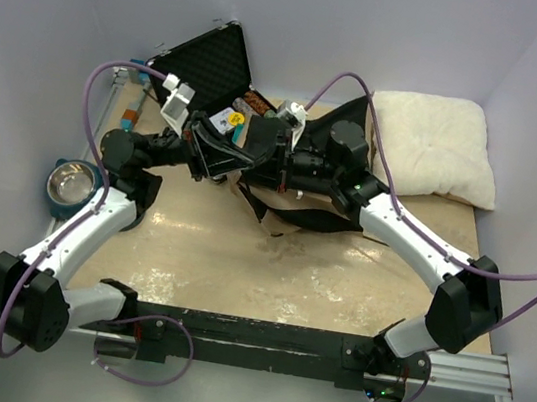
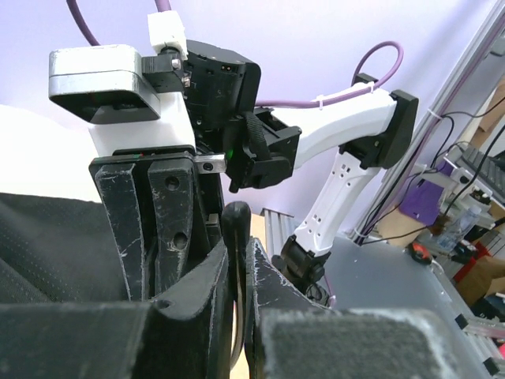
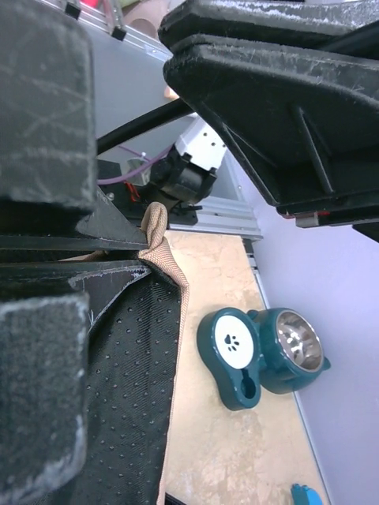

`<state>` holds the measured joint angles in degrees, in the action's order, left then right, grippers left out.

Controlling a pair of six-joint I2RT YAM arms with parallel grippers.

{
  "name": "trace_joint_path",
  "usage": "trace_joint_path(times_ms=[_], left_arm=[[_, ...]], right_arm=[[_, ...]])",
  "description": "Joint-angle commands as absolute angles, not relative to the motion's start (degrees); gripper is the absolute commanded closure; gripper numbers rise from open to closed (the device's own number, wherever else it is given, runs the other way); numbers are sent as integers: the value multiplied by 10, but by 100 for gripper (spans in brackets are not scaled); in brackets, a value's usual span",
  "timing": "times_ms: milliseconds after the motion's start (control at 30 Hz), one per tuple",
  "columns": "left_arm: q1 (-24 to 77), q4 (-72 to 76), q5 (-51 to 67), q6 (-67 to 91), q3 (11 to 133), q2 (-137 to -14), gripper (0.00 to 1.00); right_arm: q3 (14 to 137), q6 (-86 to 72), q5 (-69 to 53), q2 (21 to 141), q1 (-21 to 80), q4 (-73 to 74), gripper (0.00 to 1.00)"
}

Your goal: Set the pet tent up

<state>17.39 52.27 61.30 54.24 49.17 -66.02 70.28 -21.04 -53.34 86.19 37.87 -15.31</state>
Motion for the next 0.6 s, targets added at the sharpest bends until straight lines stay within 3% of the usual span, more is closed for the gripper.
trace_joint_path(times_ms=[0,167,433,500,567], left_arm=[[178,596,577,628,485,-683,100],[204,642,581,666,470,-699,100],[221,587,777,671,470,-715,100],[221,502,802,630,459,-695,100],[221,267,798,459,485,-675,100]], right_arm=[[713,-259,-528,838,397,-243,100],[717,-267,-520,851,411,-258,100],[738,-250,-558,853,406,-224,100],[738,-256,-566,852,400,-215,100],[737,-264,-576,850,396,-211,100]])
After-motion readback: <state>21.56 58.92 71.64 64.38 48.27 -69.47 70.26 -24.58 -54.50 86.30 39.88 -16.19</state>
